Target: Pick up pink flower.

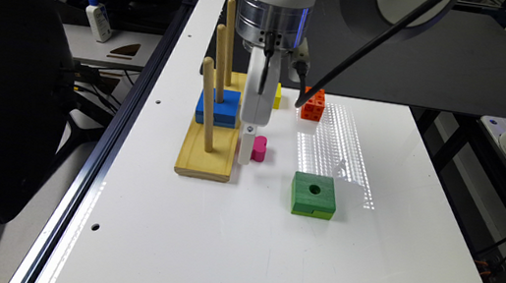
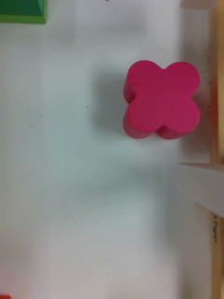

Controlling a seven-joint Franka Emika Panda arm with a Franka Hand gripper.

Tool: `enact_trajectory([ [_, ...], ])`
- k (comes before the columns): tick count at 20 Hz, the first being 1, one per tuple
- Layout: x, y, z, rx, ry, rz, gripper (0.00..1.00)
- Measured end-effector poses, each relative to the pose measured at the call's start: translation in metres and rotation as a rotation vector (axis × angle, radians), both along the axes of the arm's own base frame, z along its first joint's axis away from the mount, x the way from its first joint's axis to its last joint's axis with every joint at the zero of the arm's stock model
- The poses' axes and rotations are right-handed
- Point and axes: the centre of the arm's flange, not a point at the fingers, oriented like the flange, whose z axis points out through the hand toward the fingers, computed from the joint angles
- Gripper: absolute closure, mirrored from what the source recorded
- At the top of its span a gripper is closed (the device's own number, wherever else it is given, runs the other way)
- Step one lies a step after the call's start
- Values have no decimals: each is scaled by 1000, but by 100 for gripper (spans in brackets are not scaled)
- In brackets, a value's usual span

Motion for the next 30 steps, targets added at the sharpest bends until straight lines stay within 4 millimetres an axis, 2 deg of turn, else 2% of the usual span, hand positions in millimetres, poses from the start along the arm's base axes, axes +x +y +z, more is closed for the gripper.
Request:
enact_trajectory([
  [25, -6, 1, -8, -2, 23, 3, 0],
  [30, -10, 1, -23, -1, 41, 3, 0],
])
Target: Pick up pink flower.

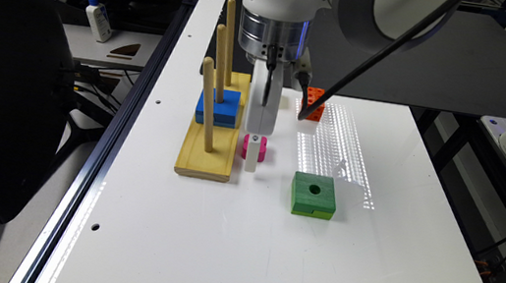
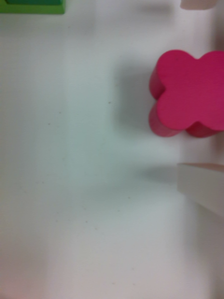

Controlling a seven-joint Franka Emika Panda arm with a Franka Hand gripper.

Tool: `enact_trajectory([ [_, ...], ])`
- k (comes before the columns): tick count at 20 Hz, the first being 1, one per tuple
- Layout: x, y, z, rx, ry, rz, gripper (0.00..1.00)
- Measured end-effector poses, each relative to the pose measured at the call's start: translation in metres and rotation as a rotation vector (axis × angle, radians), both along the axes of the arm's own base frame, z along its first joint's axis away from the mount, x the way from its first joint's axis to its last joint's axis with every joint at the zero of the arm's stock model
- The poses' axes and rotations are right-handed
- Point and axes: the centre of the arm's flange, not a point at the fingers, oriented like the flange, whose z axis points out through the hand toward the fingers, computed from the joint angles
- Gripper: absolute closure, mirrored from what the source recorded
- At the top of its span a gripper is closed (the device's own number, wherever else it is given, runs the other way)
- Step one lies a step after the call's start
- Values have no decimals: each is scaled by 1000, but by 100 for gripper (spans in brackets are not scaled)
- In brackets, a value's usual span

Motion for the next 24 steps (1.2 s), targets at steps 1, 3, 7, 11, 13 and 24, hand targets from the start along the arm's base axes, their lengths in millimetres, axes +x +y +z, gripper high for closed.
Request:
enact_trajectory([
  [1, 1, 0, 0, 0, -2, 0, 0],
  [3, 1, 0, 0, 0, -2, 0, 0],
  [7, 0, 0, 0, 0, -1, 0, 100],
  [11, 1, 0, 0, 0, -2, -1, 100],
  [13, 1, -1, 0, 0, -2, -1, 100],
  [24, 3, -2, 17, -4, -12, -1, 100],
])
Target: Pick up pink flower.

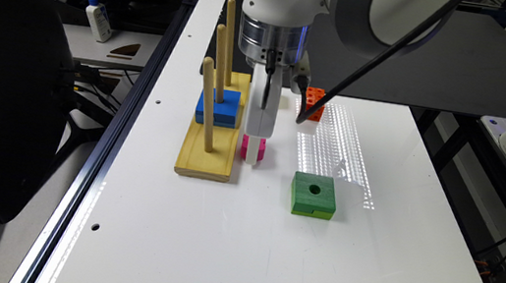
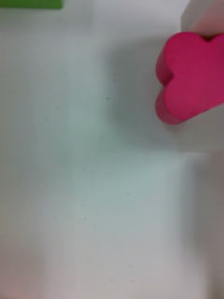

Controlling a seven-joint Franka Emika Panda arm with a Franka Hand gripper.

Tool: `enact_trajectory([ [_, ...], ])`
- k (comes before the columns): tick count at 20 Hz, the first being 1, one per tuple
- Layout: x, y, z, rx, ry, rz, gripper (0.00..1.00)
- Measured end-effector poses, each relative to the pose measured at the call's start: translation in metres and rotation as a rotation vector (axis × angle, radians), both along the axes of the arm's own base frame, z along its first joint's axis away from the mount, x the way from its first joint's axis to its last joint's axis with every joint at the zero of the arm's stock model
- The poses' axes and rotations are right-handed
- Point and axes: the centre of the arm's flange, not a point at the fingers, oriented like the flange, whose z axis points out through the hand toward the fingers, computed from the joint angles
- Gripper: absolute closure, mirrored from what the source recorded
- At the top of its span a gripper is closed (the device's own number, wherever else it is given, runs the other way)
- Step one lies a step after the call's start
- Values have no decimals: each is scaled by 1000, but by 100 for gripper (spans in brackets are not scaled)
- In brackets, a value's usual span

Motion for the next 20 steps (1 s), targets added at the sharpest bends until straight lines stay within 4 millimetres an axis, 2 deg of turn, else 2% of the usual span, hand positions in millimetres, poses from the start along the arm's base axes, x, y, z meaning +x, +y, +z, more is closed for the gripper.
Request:
enact_trajectory([
  [5, 1, -1, 35, -10, 3, 6, 100],
  [11, 1, -1, 44, -12, 0, 7, 100],
  [16, -1, -1, 83, -22, -2, 11, 100],
  [20, -3, -1, 90, -25, 1, 12, 100],
])
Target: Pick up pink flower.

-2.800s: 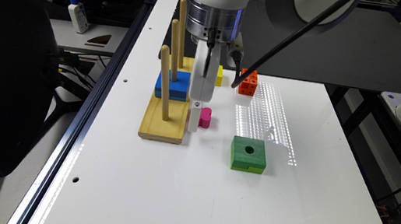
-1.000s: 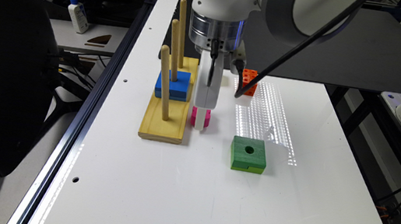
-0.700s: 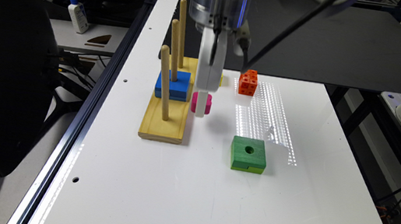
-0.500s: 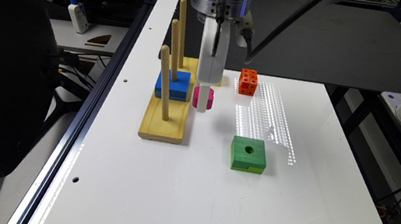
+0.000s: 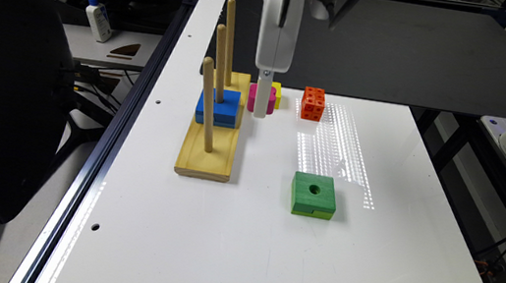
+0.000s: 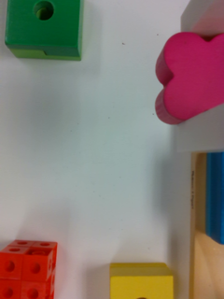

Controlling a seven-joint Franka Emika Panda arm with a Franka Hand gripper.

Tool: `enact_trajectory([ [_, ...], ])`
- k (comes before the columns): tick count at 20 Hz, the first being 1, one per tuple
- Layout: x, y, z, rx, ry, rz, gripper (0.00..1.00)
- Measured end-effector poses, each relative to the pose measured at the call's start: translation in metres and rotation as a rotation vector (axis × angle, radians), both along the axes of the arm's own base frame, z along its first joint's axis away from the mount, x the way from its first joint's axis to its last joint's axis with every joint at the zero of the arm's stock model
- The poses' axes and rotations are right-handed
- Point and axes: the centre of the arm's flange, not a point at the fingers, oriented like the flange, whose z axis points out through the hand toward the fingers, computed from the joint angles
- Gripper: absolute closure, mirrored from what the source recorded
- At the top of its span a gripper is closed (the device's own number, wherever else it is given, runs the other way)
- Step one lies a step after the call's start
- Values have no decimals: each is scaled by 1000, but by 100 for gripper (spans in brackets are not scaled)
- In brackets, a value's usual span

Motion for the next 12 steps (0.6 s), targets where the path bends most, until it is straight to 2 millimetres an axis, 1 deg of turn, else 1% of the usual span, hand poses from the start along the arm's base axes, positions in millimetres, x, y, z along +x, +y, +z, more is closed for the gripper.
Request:
enact_trajectory([
  [2, 0, 0, 1, 0, -1, 0, 100],
  [3, 0, 0, 5, 0, -7, 0, 100],
  [7, -4, 0, 36, -8, -13, 1, 100],
  [9, -6, 0, 47, -11, -13, 1, 100],
  [12, -7, 0, 50, -12, -12, 1, 100],
])
